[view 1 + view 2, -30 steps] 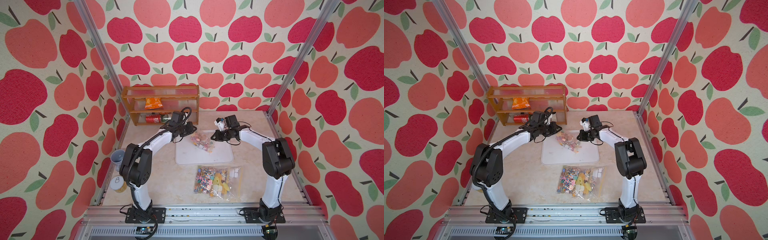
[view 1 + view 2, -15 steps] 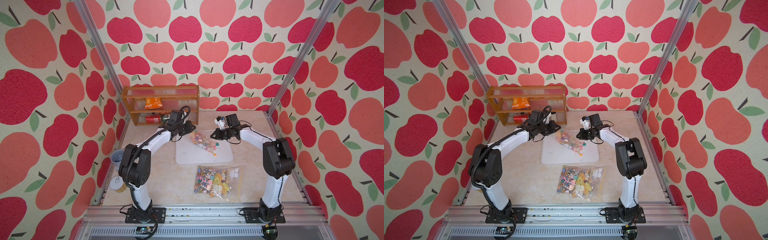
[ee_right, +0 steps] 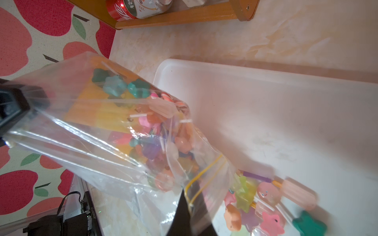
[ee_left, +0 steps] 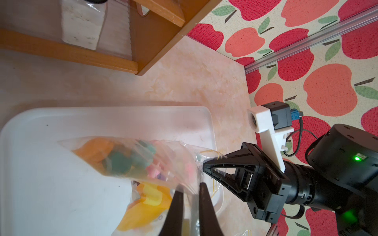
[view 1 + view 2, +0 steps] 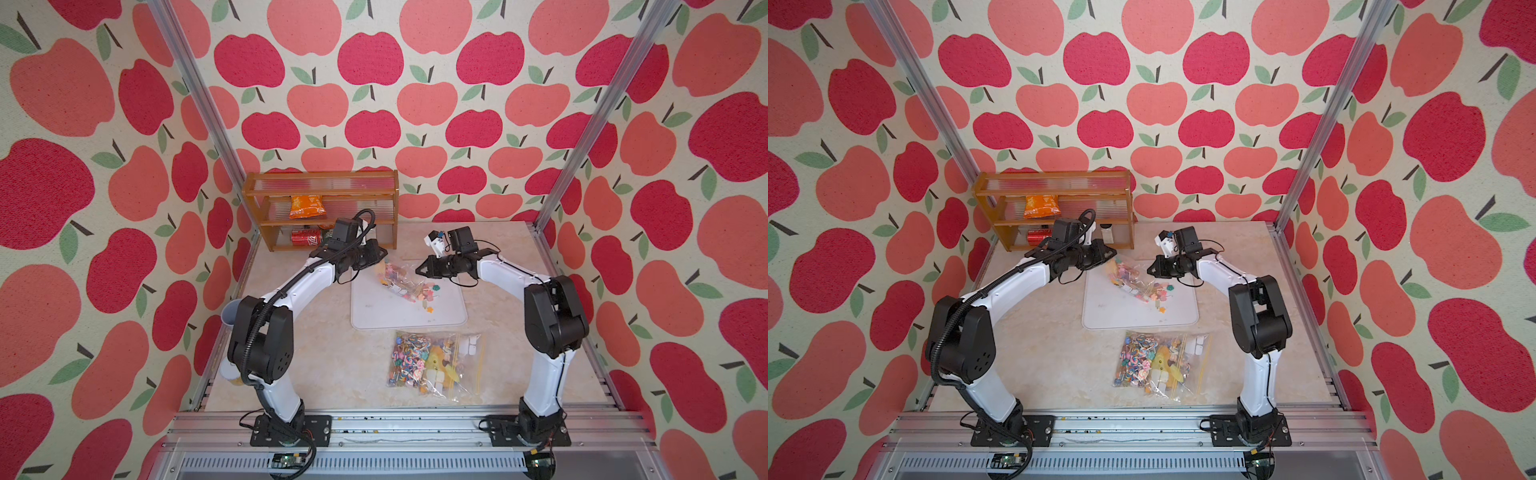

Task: Pour candies out of the ziploc bag
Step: 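Pour the candies out of the ziploc bag onto the tray.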

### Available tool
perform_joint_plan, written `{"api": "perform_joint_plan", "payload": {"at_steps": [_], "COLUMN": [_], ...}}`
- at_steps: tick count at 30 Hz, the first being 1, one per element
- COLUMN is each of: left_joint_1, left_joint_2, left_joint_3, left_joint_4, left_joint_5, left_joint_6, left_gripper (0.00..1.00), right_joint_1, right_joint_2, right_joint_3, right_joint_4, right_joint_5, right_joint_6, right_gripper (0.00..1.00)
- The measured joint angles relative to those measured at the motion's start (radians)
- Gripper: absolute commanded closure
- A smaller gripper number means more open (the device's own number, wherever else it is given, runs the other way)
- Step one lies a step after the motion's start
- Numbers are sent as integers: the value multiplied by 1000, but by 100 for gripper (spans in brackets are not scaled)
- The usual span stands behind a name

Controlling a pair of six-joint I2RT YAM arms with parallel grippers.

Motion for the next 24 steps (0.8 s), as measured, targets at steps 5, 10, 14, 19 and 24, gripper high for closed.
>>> {"api": "perform_joint_plan", "payload": {"at_steps": [5, 10, 14, 19, 24], "left_joint_1": [13, 31, 46, 63, 76], "left_joint_2": [-2, -34, -74, -97, -113], "left_joint_3": [-20, -52, -79, -103, -131], "left_joint_4": [0, -6, -8, -7, -10], "left_joint_5": [0, 2, 3, 10, 11], "left_joint_6": [14, 14, 14, 14, 14], "left_gripper": [100, 100, 100, 100, 100], "right_joint_1": [8, 23, 45, 58, 60], "right_joint_2": [11, 14, 14, 24, 26], "right_joint_3": [0, 2, 3, 10, 14], "right_joint_4": [7, 19, 34, 48, 47], "right_joint_5": [-4, -11, -18, -21, -27], "right_joint_6": [9, 20, 27, 35, 39], "right_gripper": [100, 100, 100, 100, 100]}}
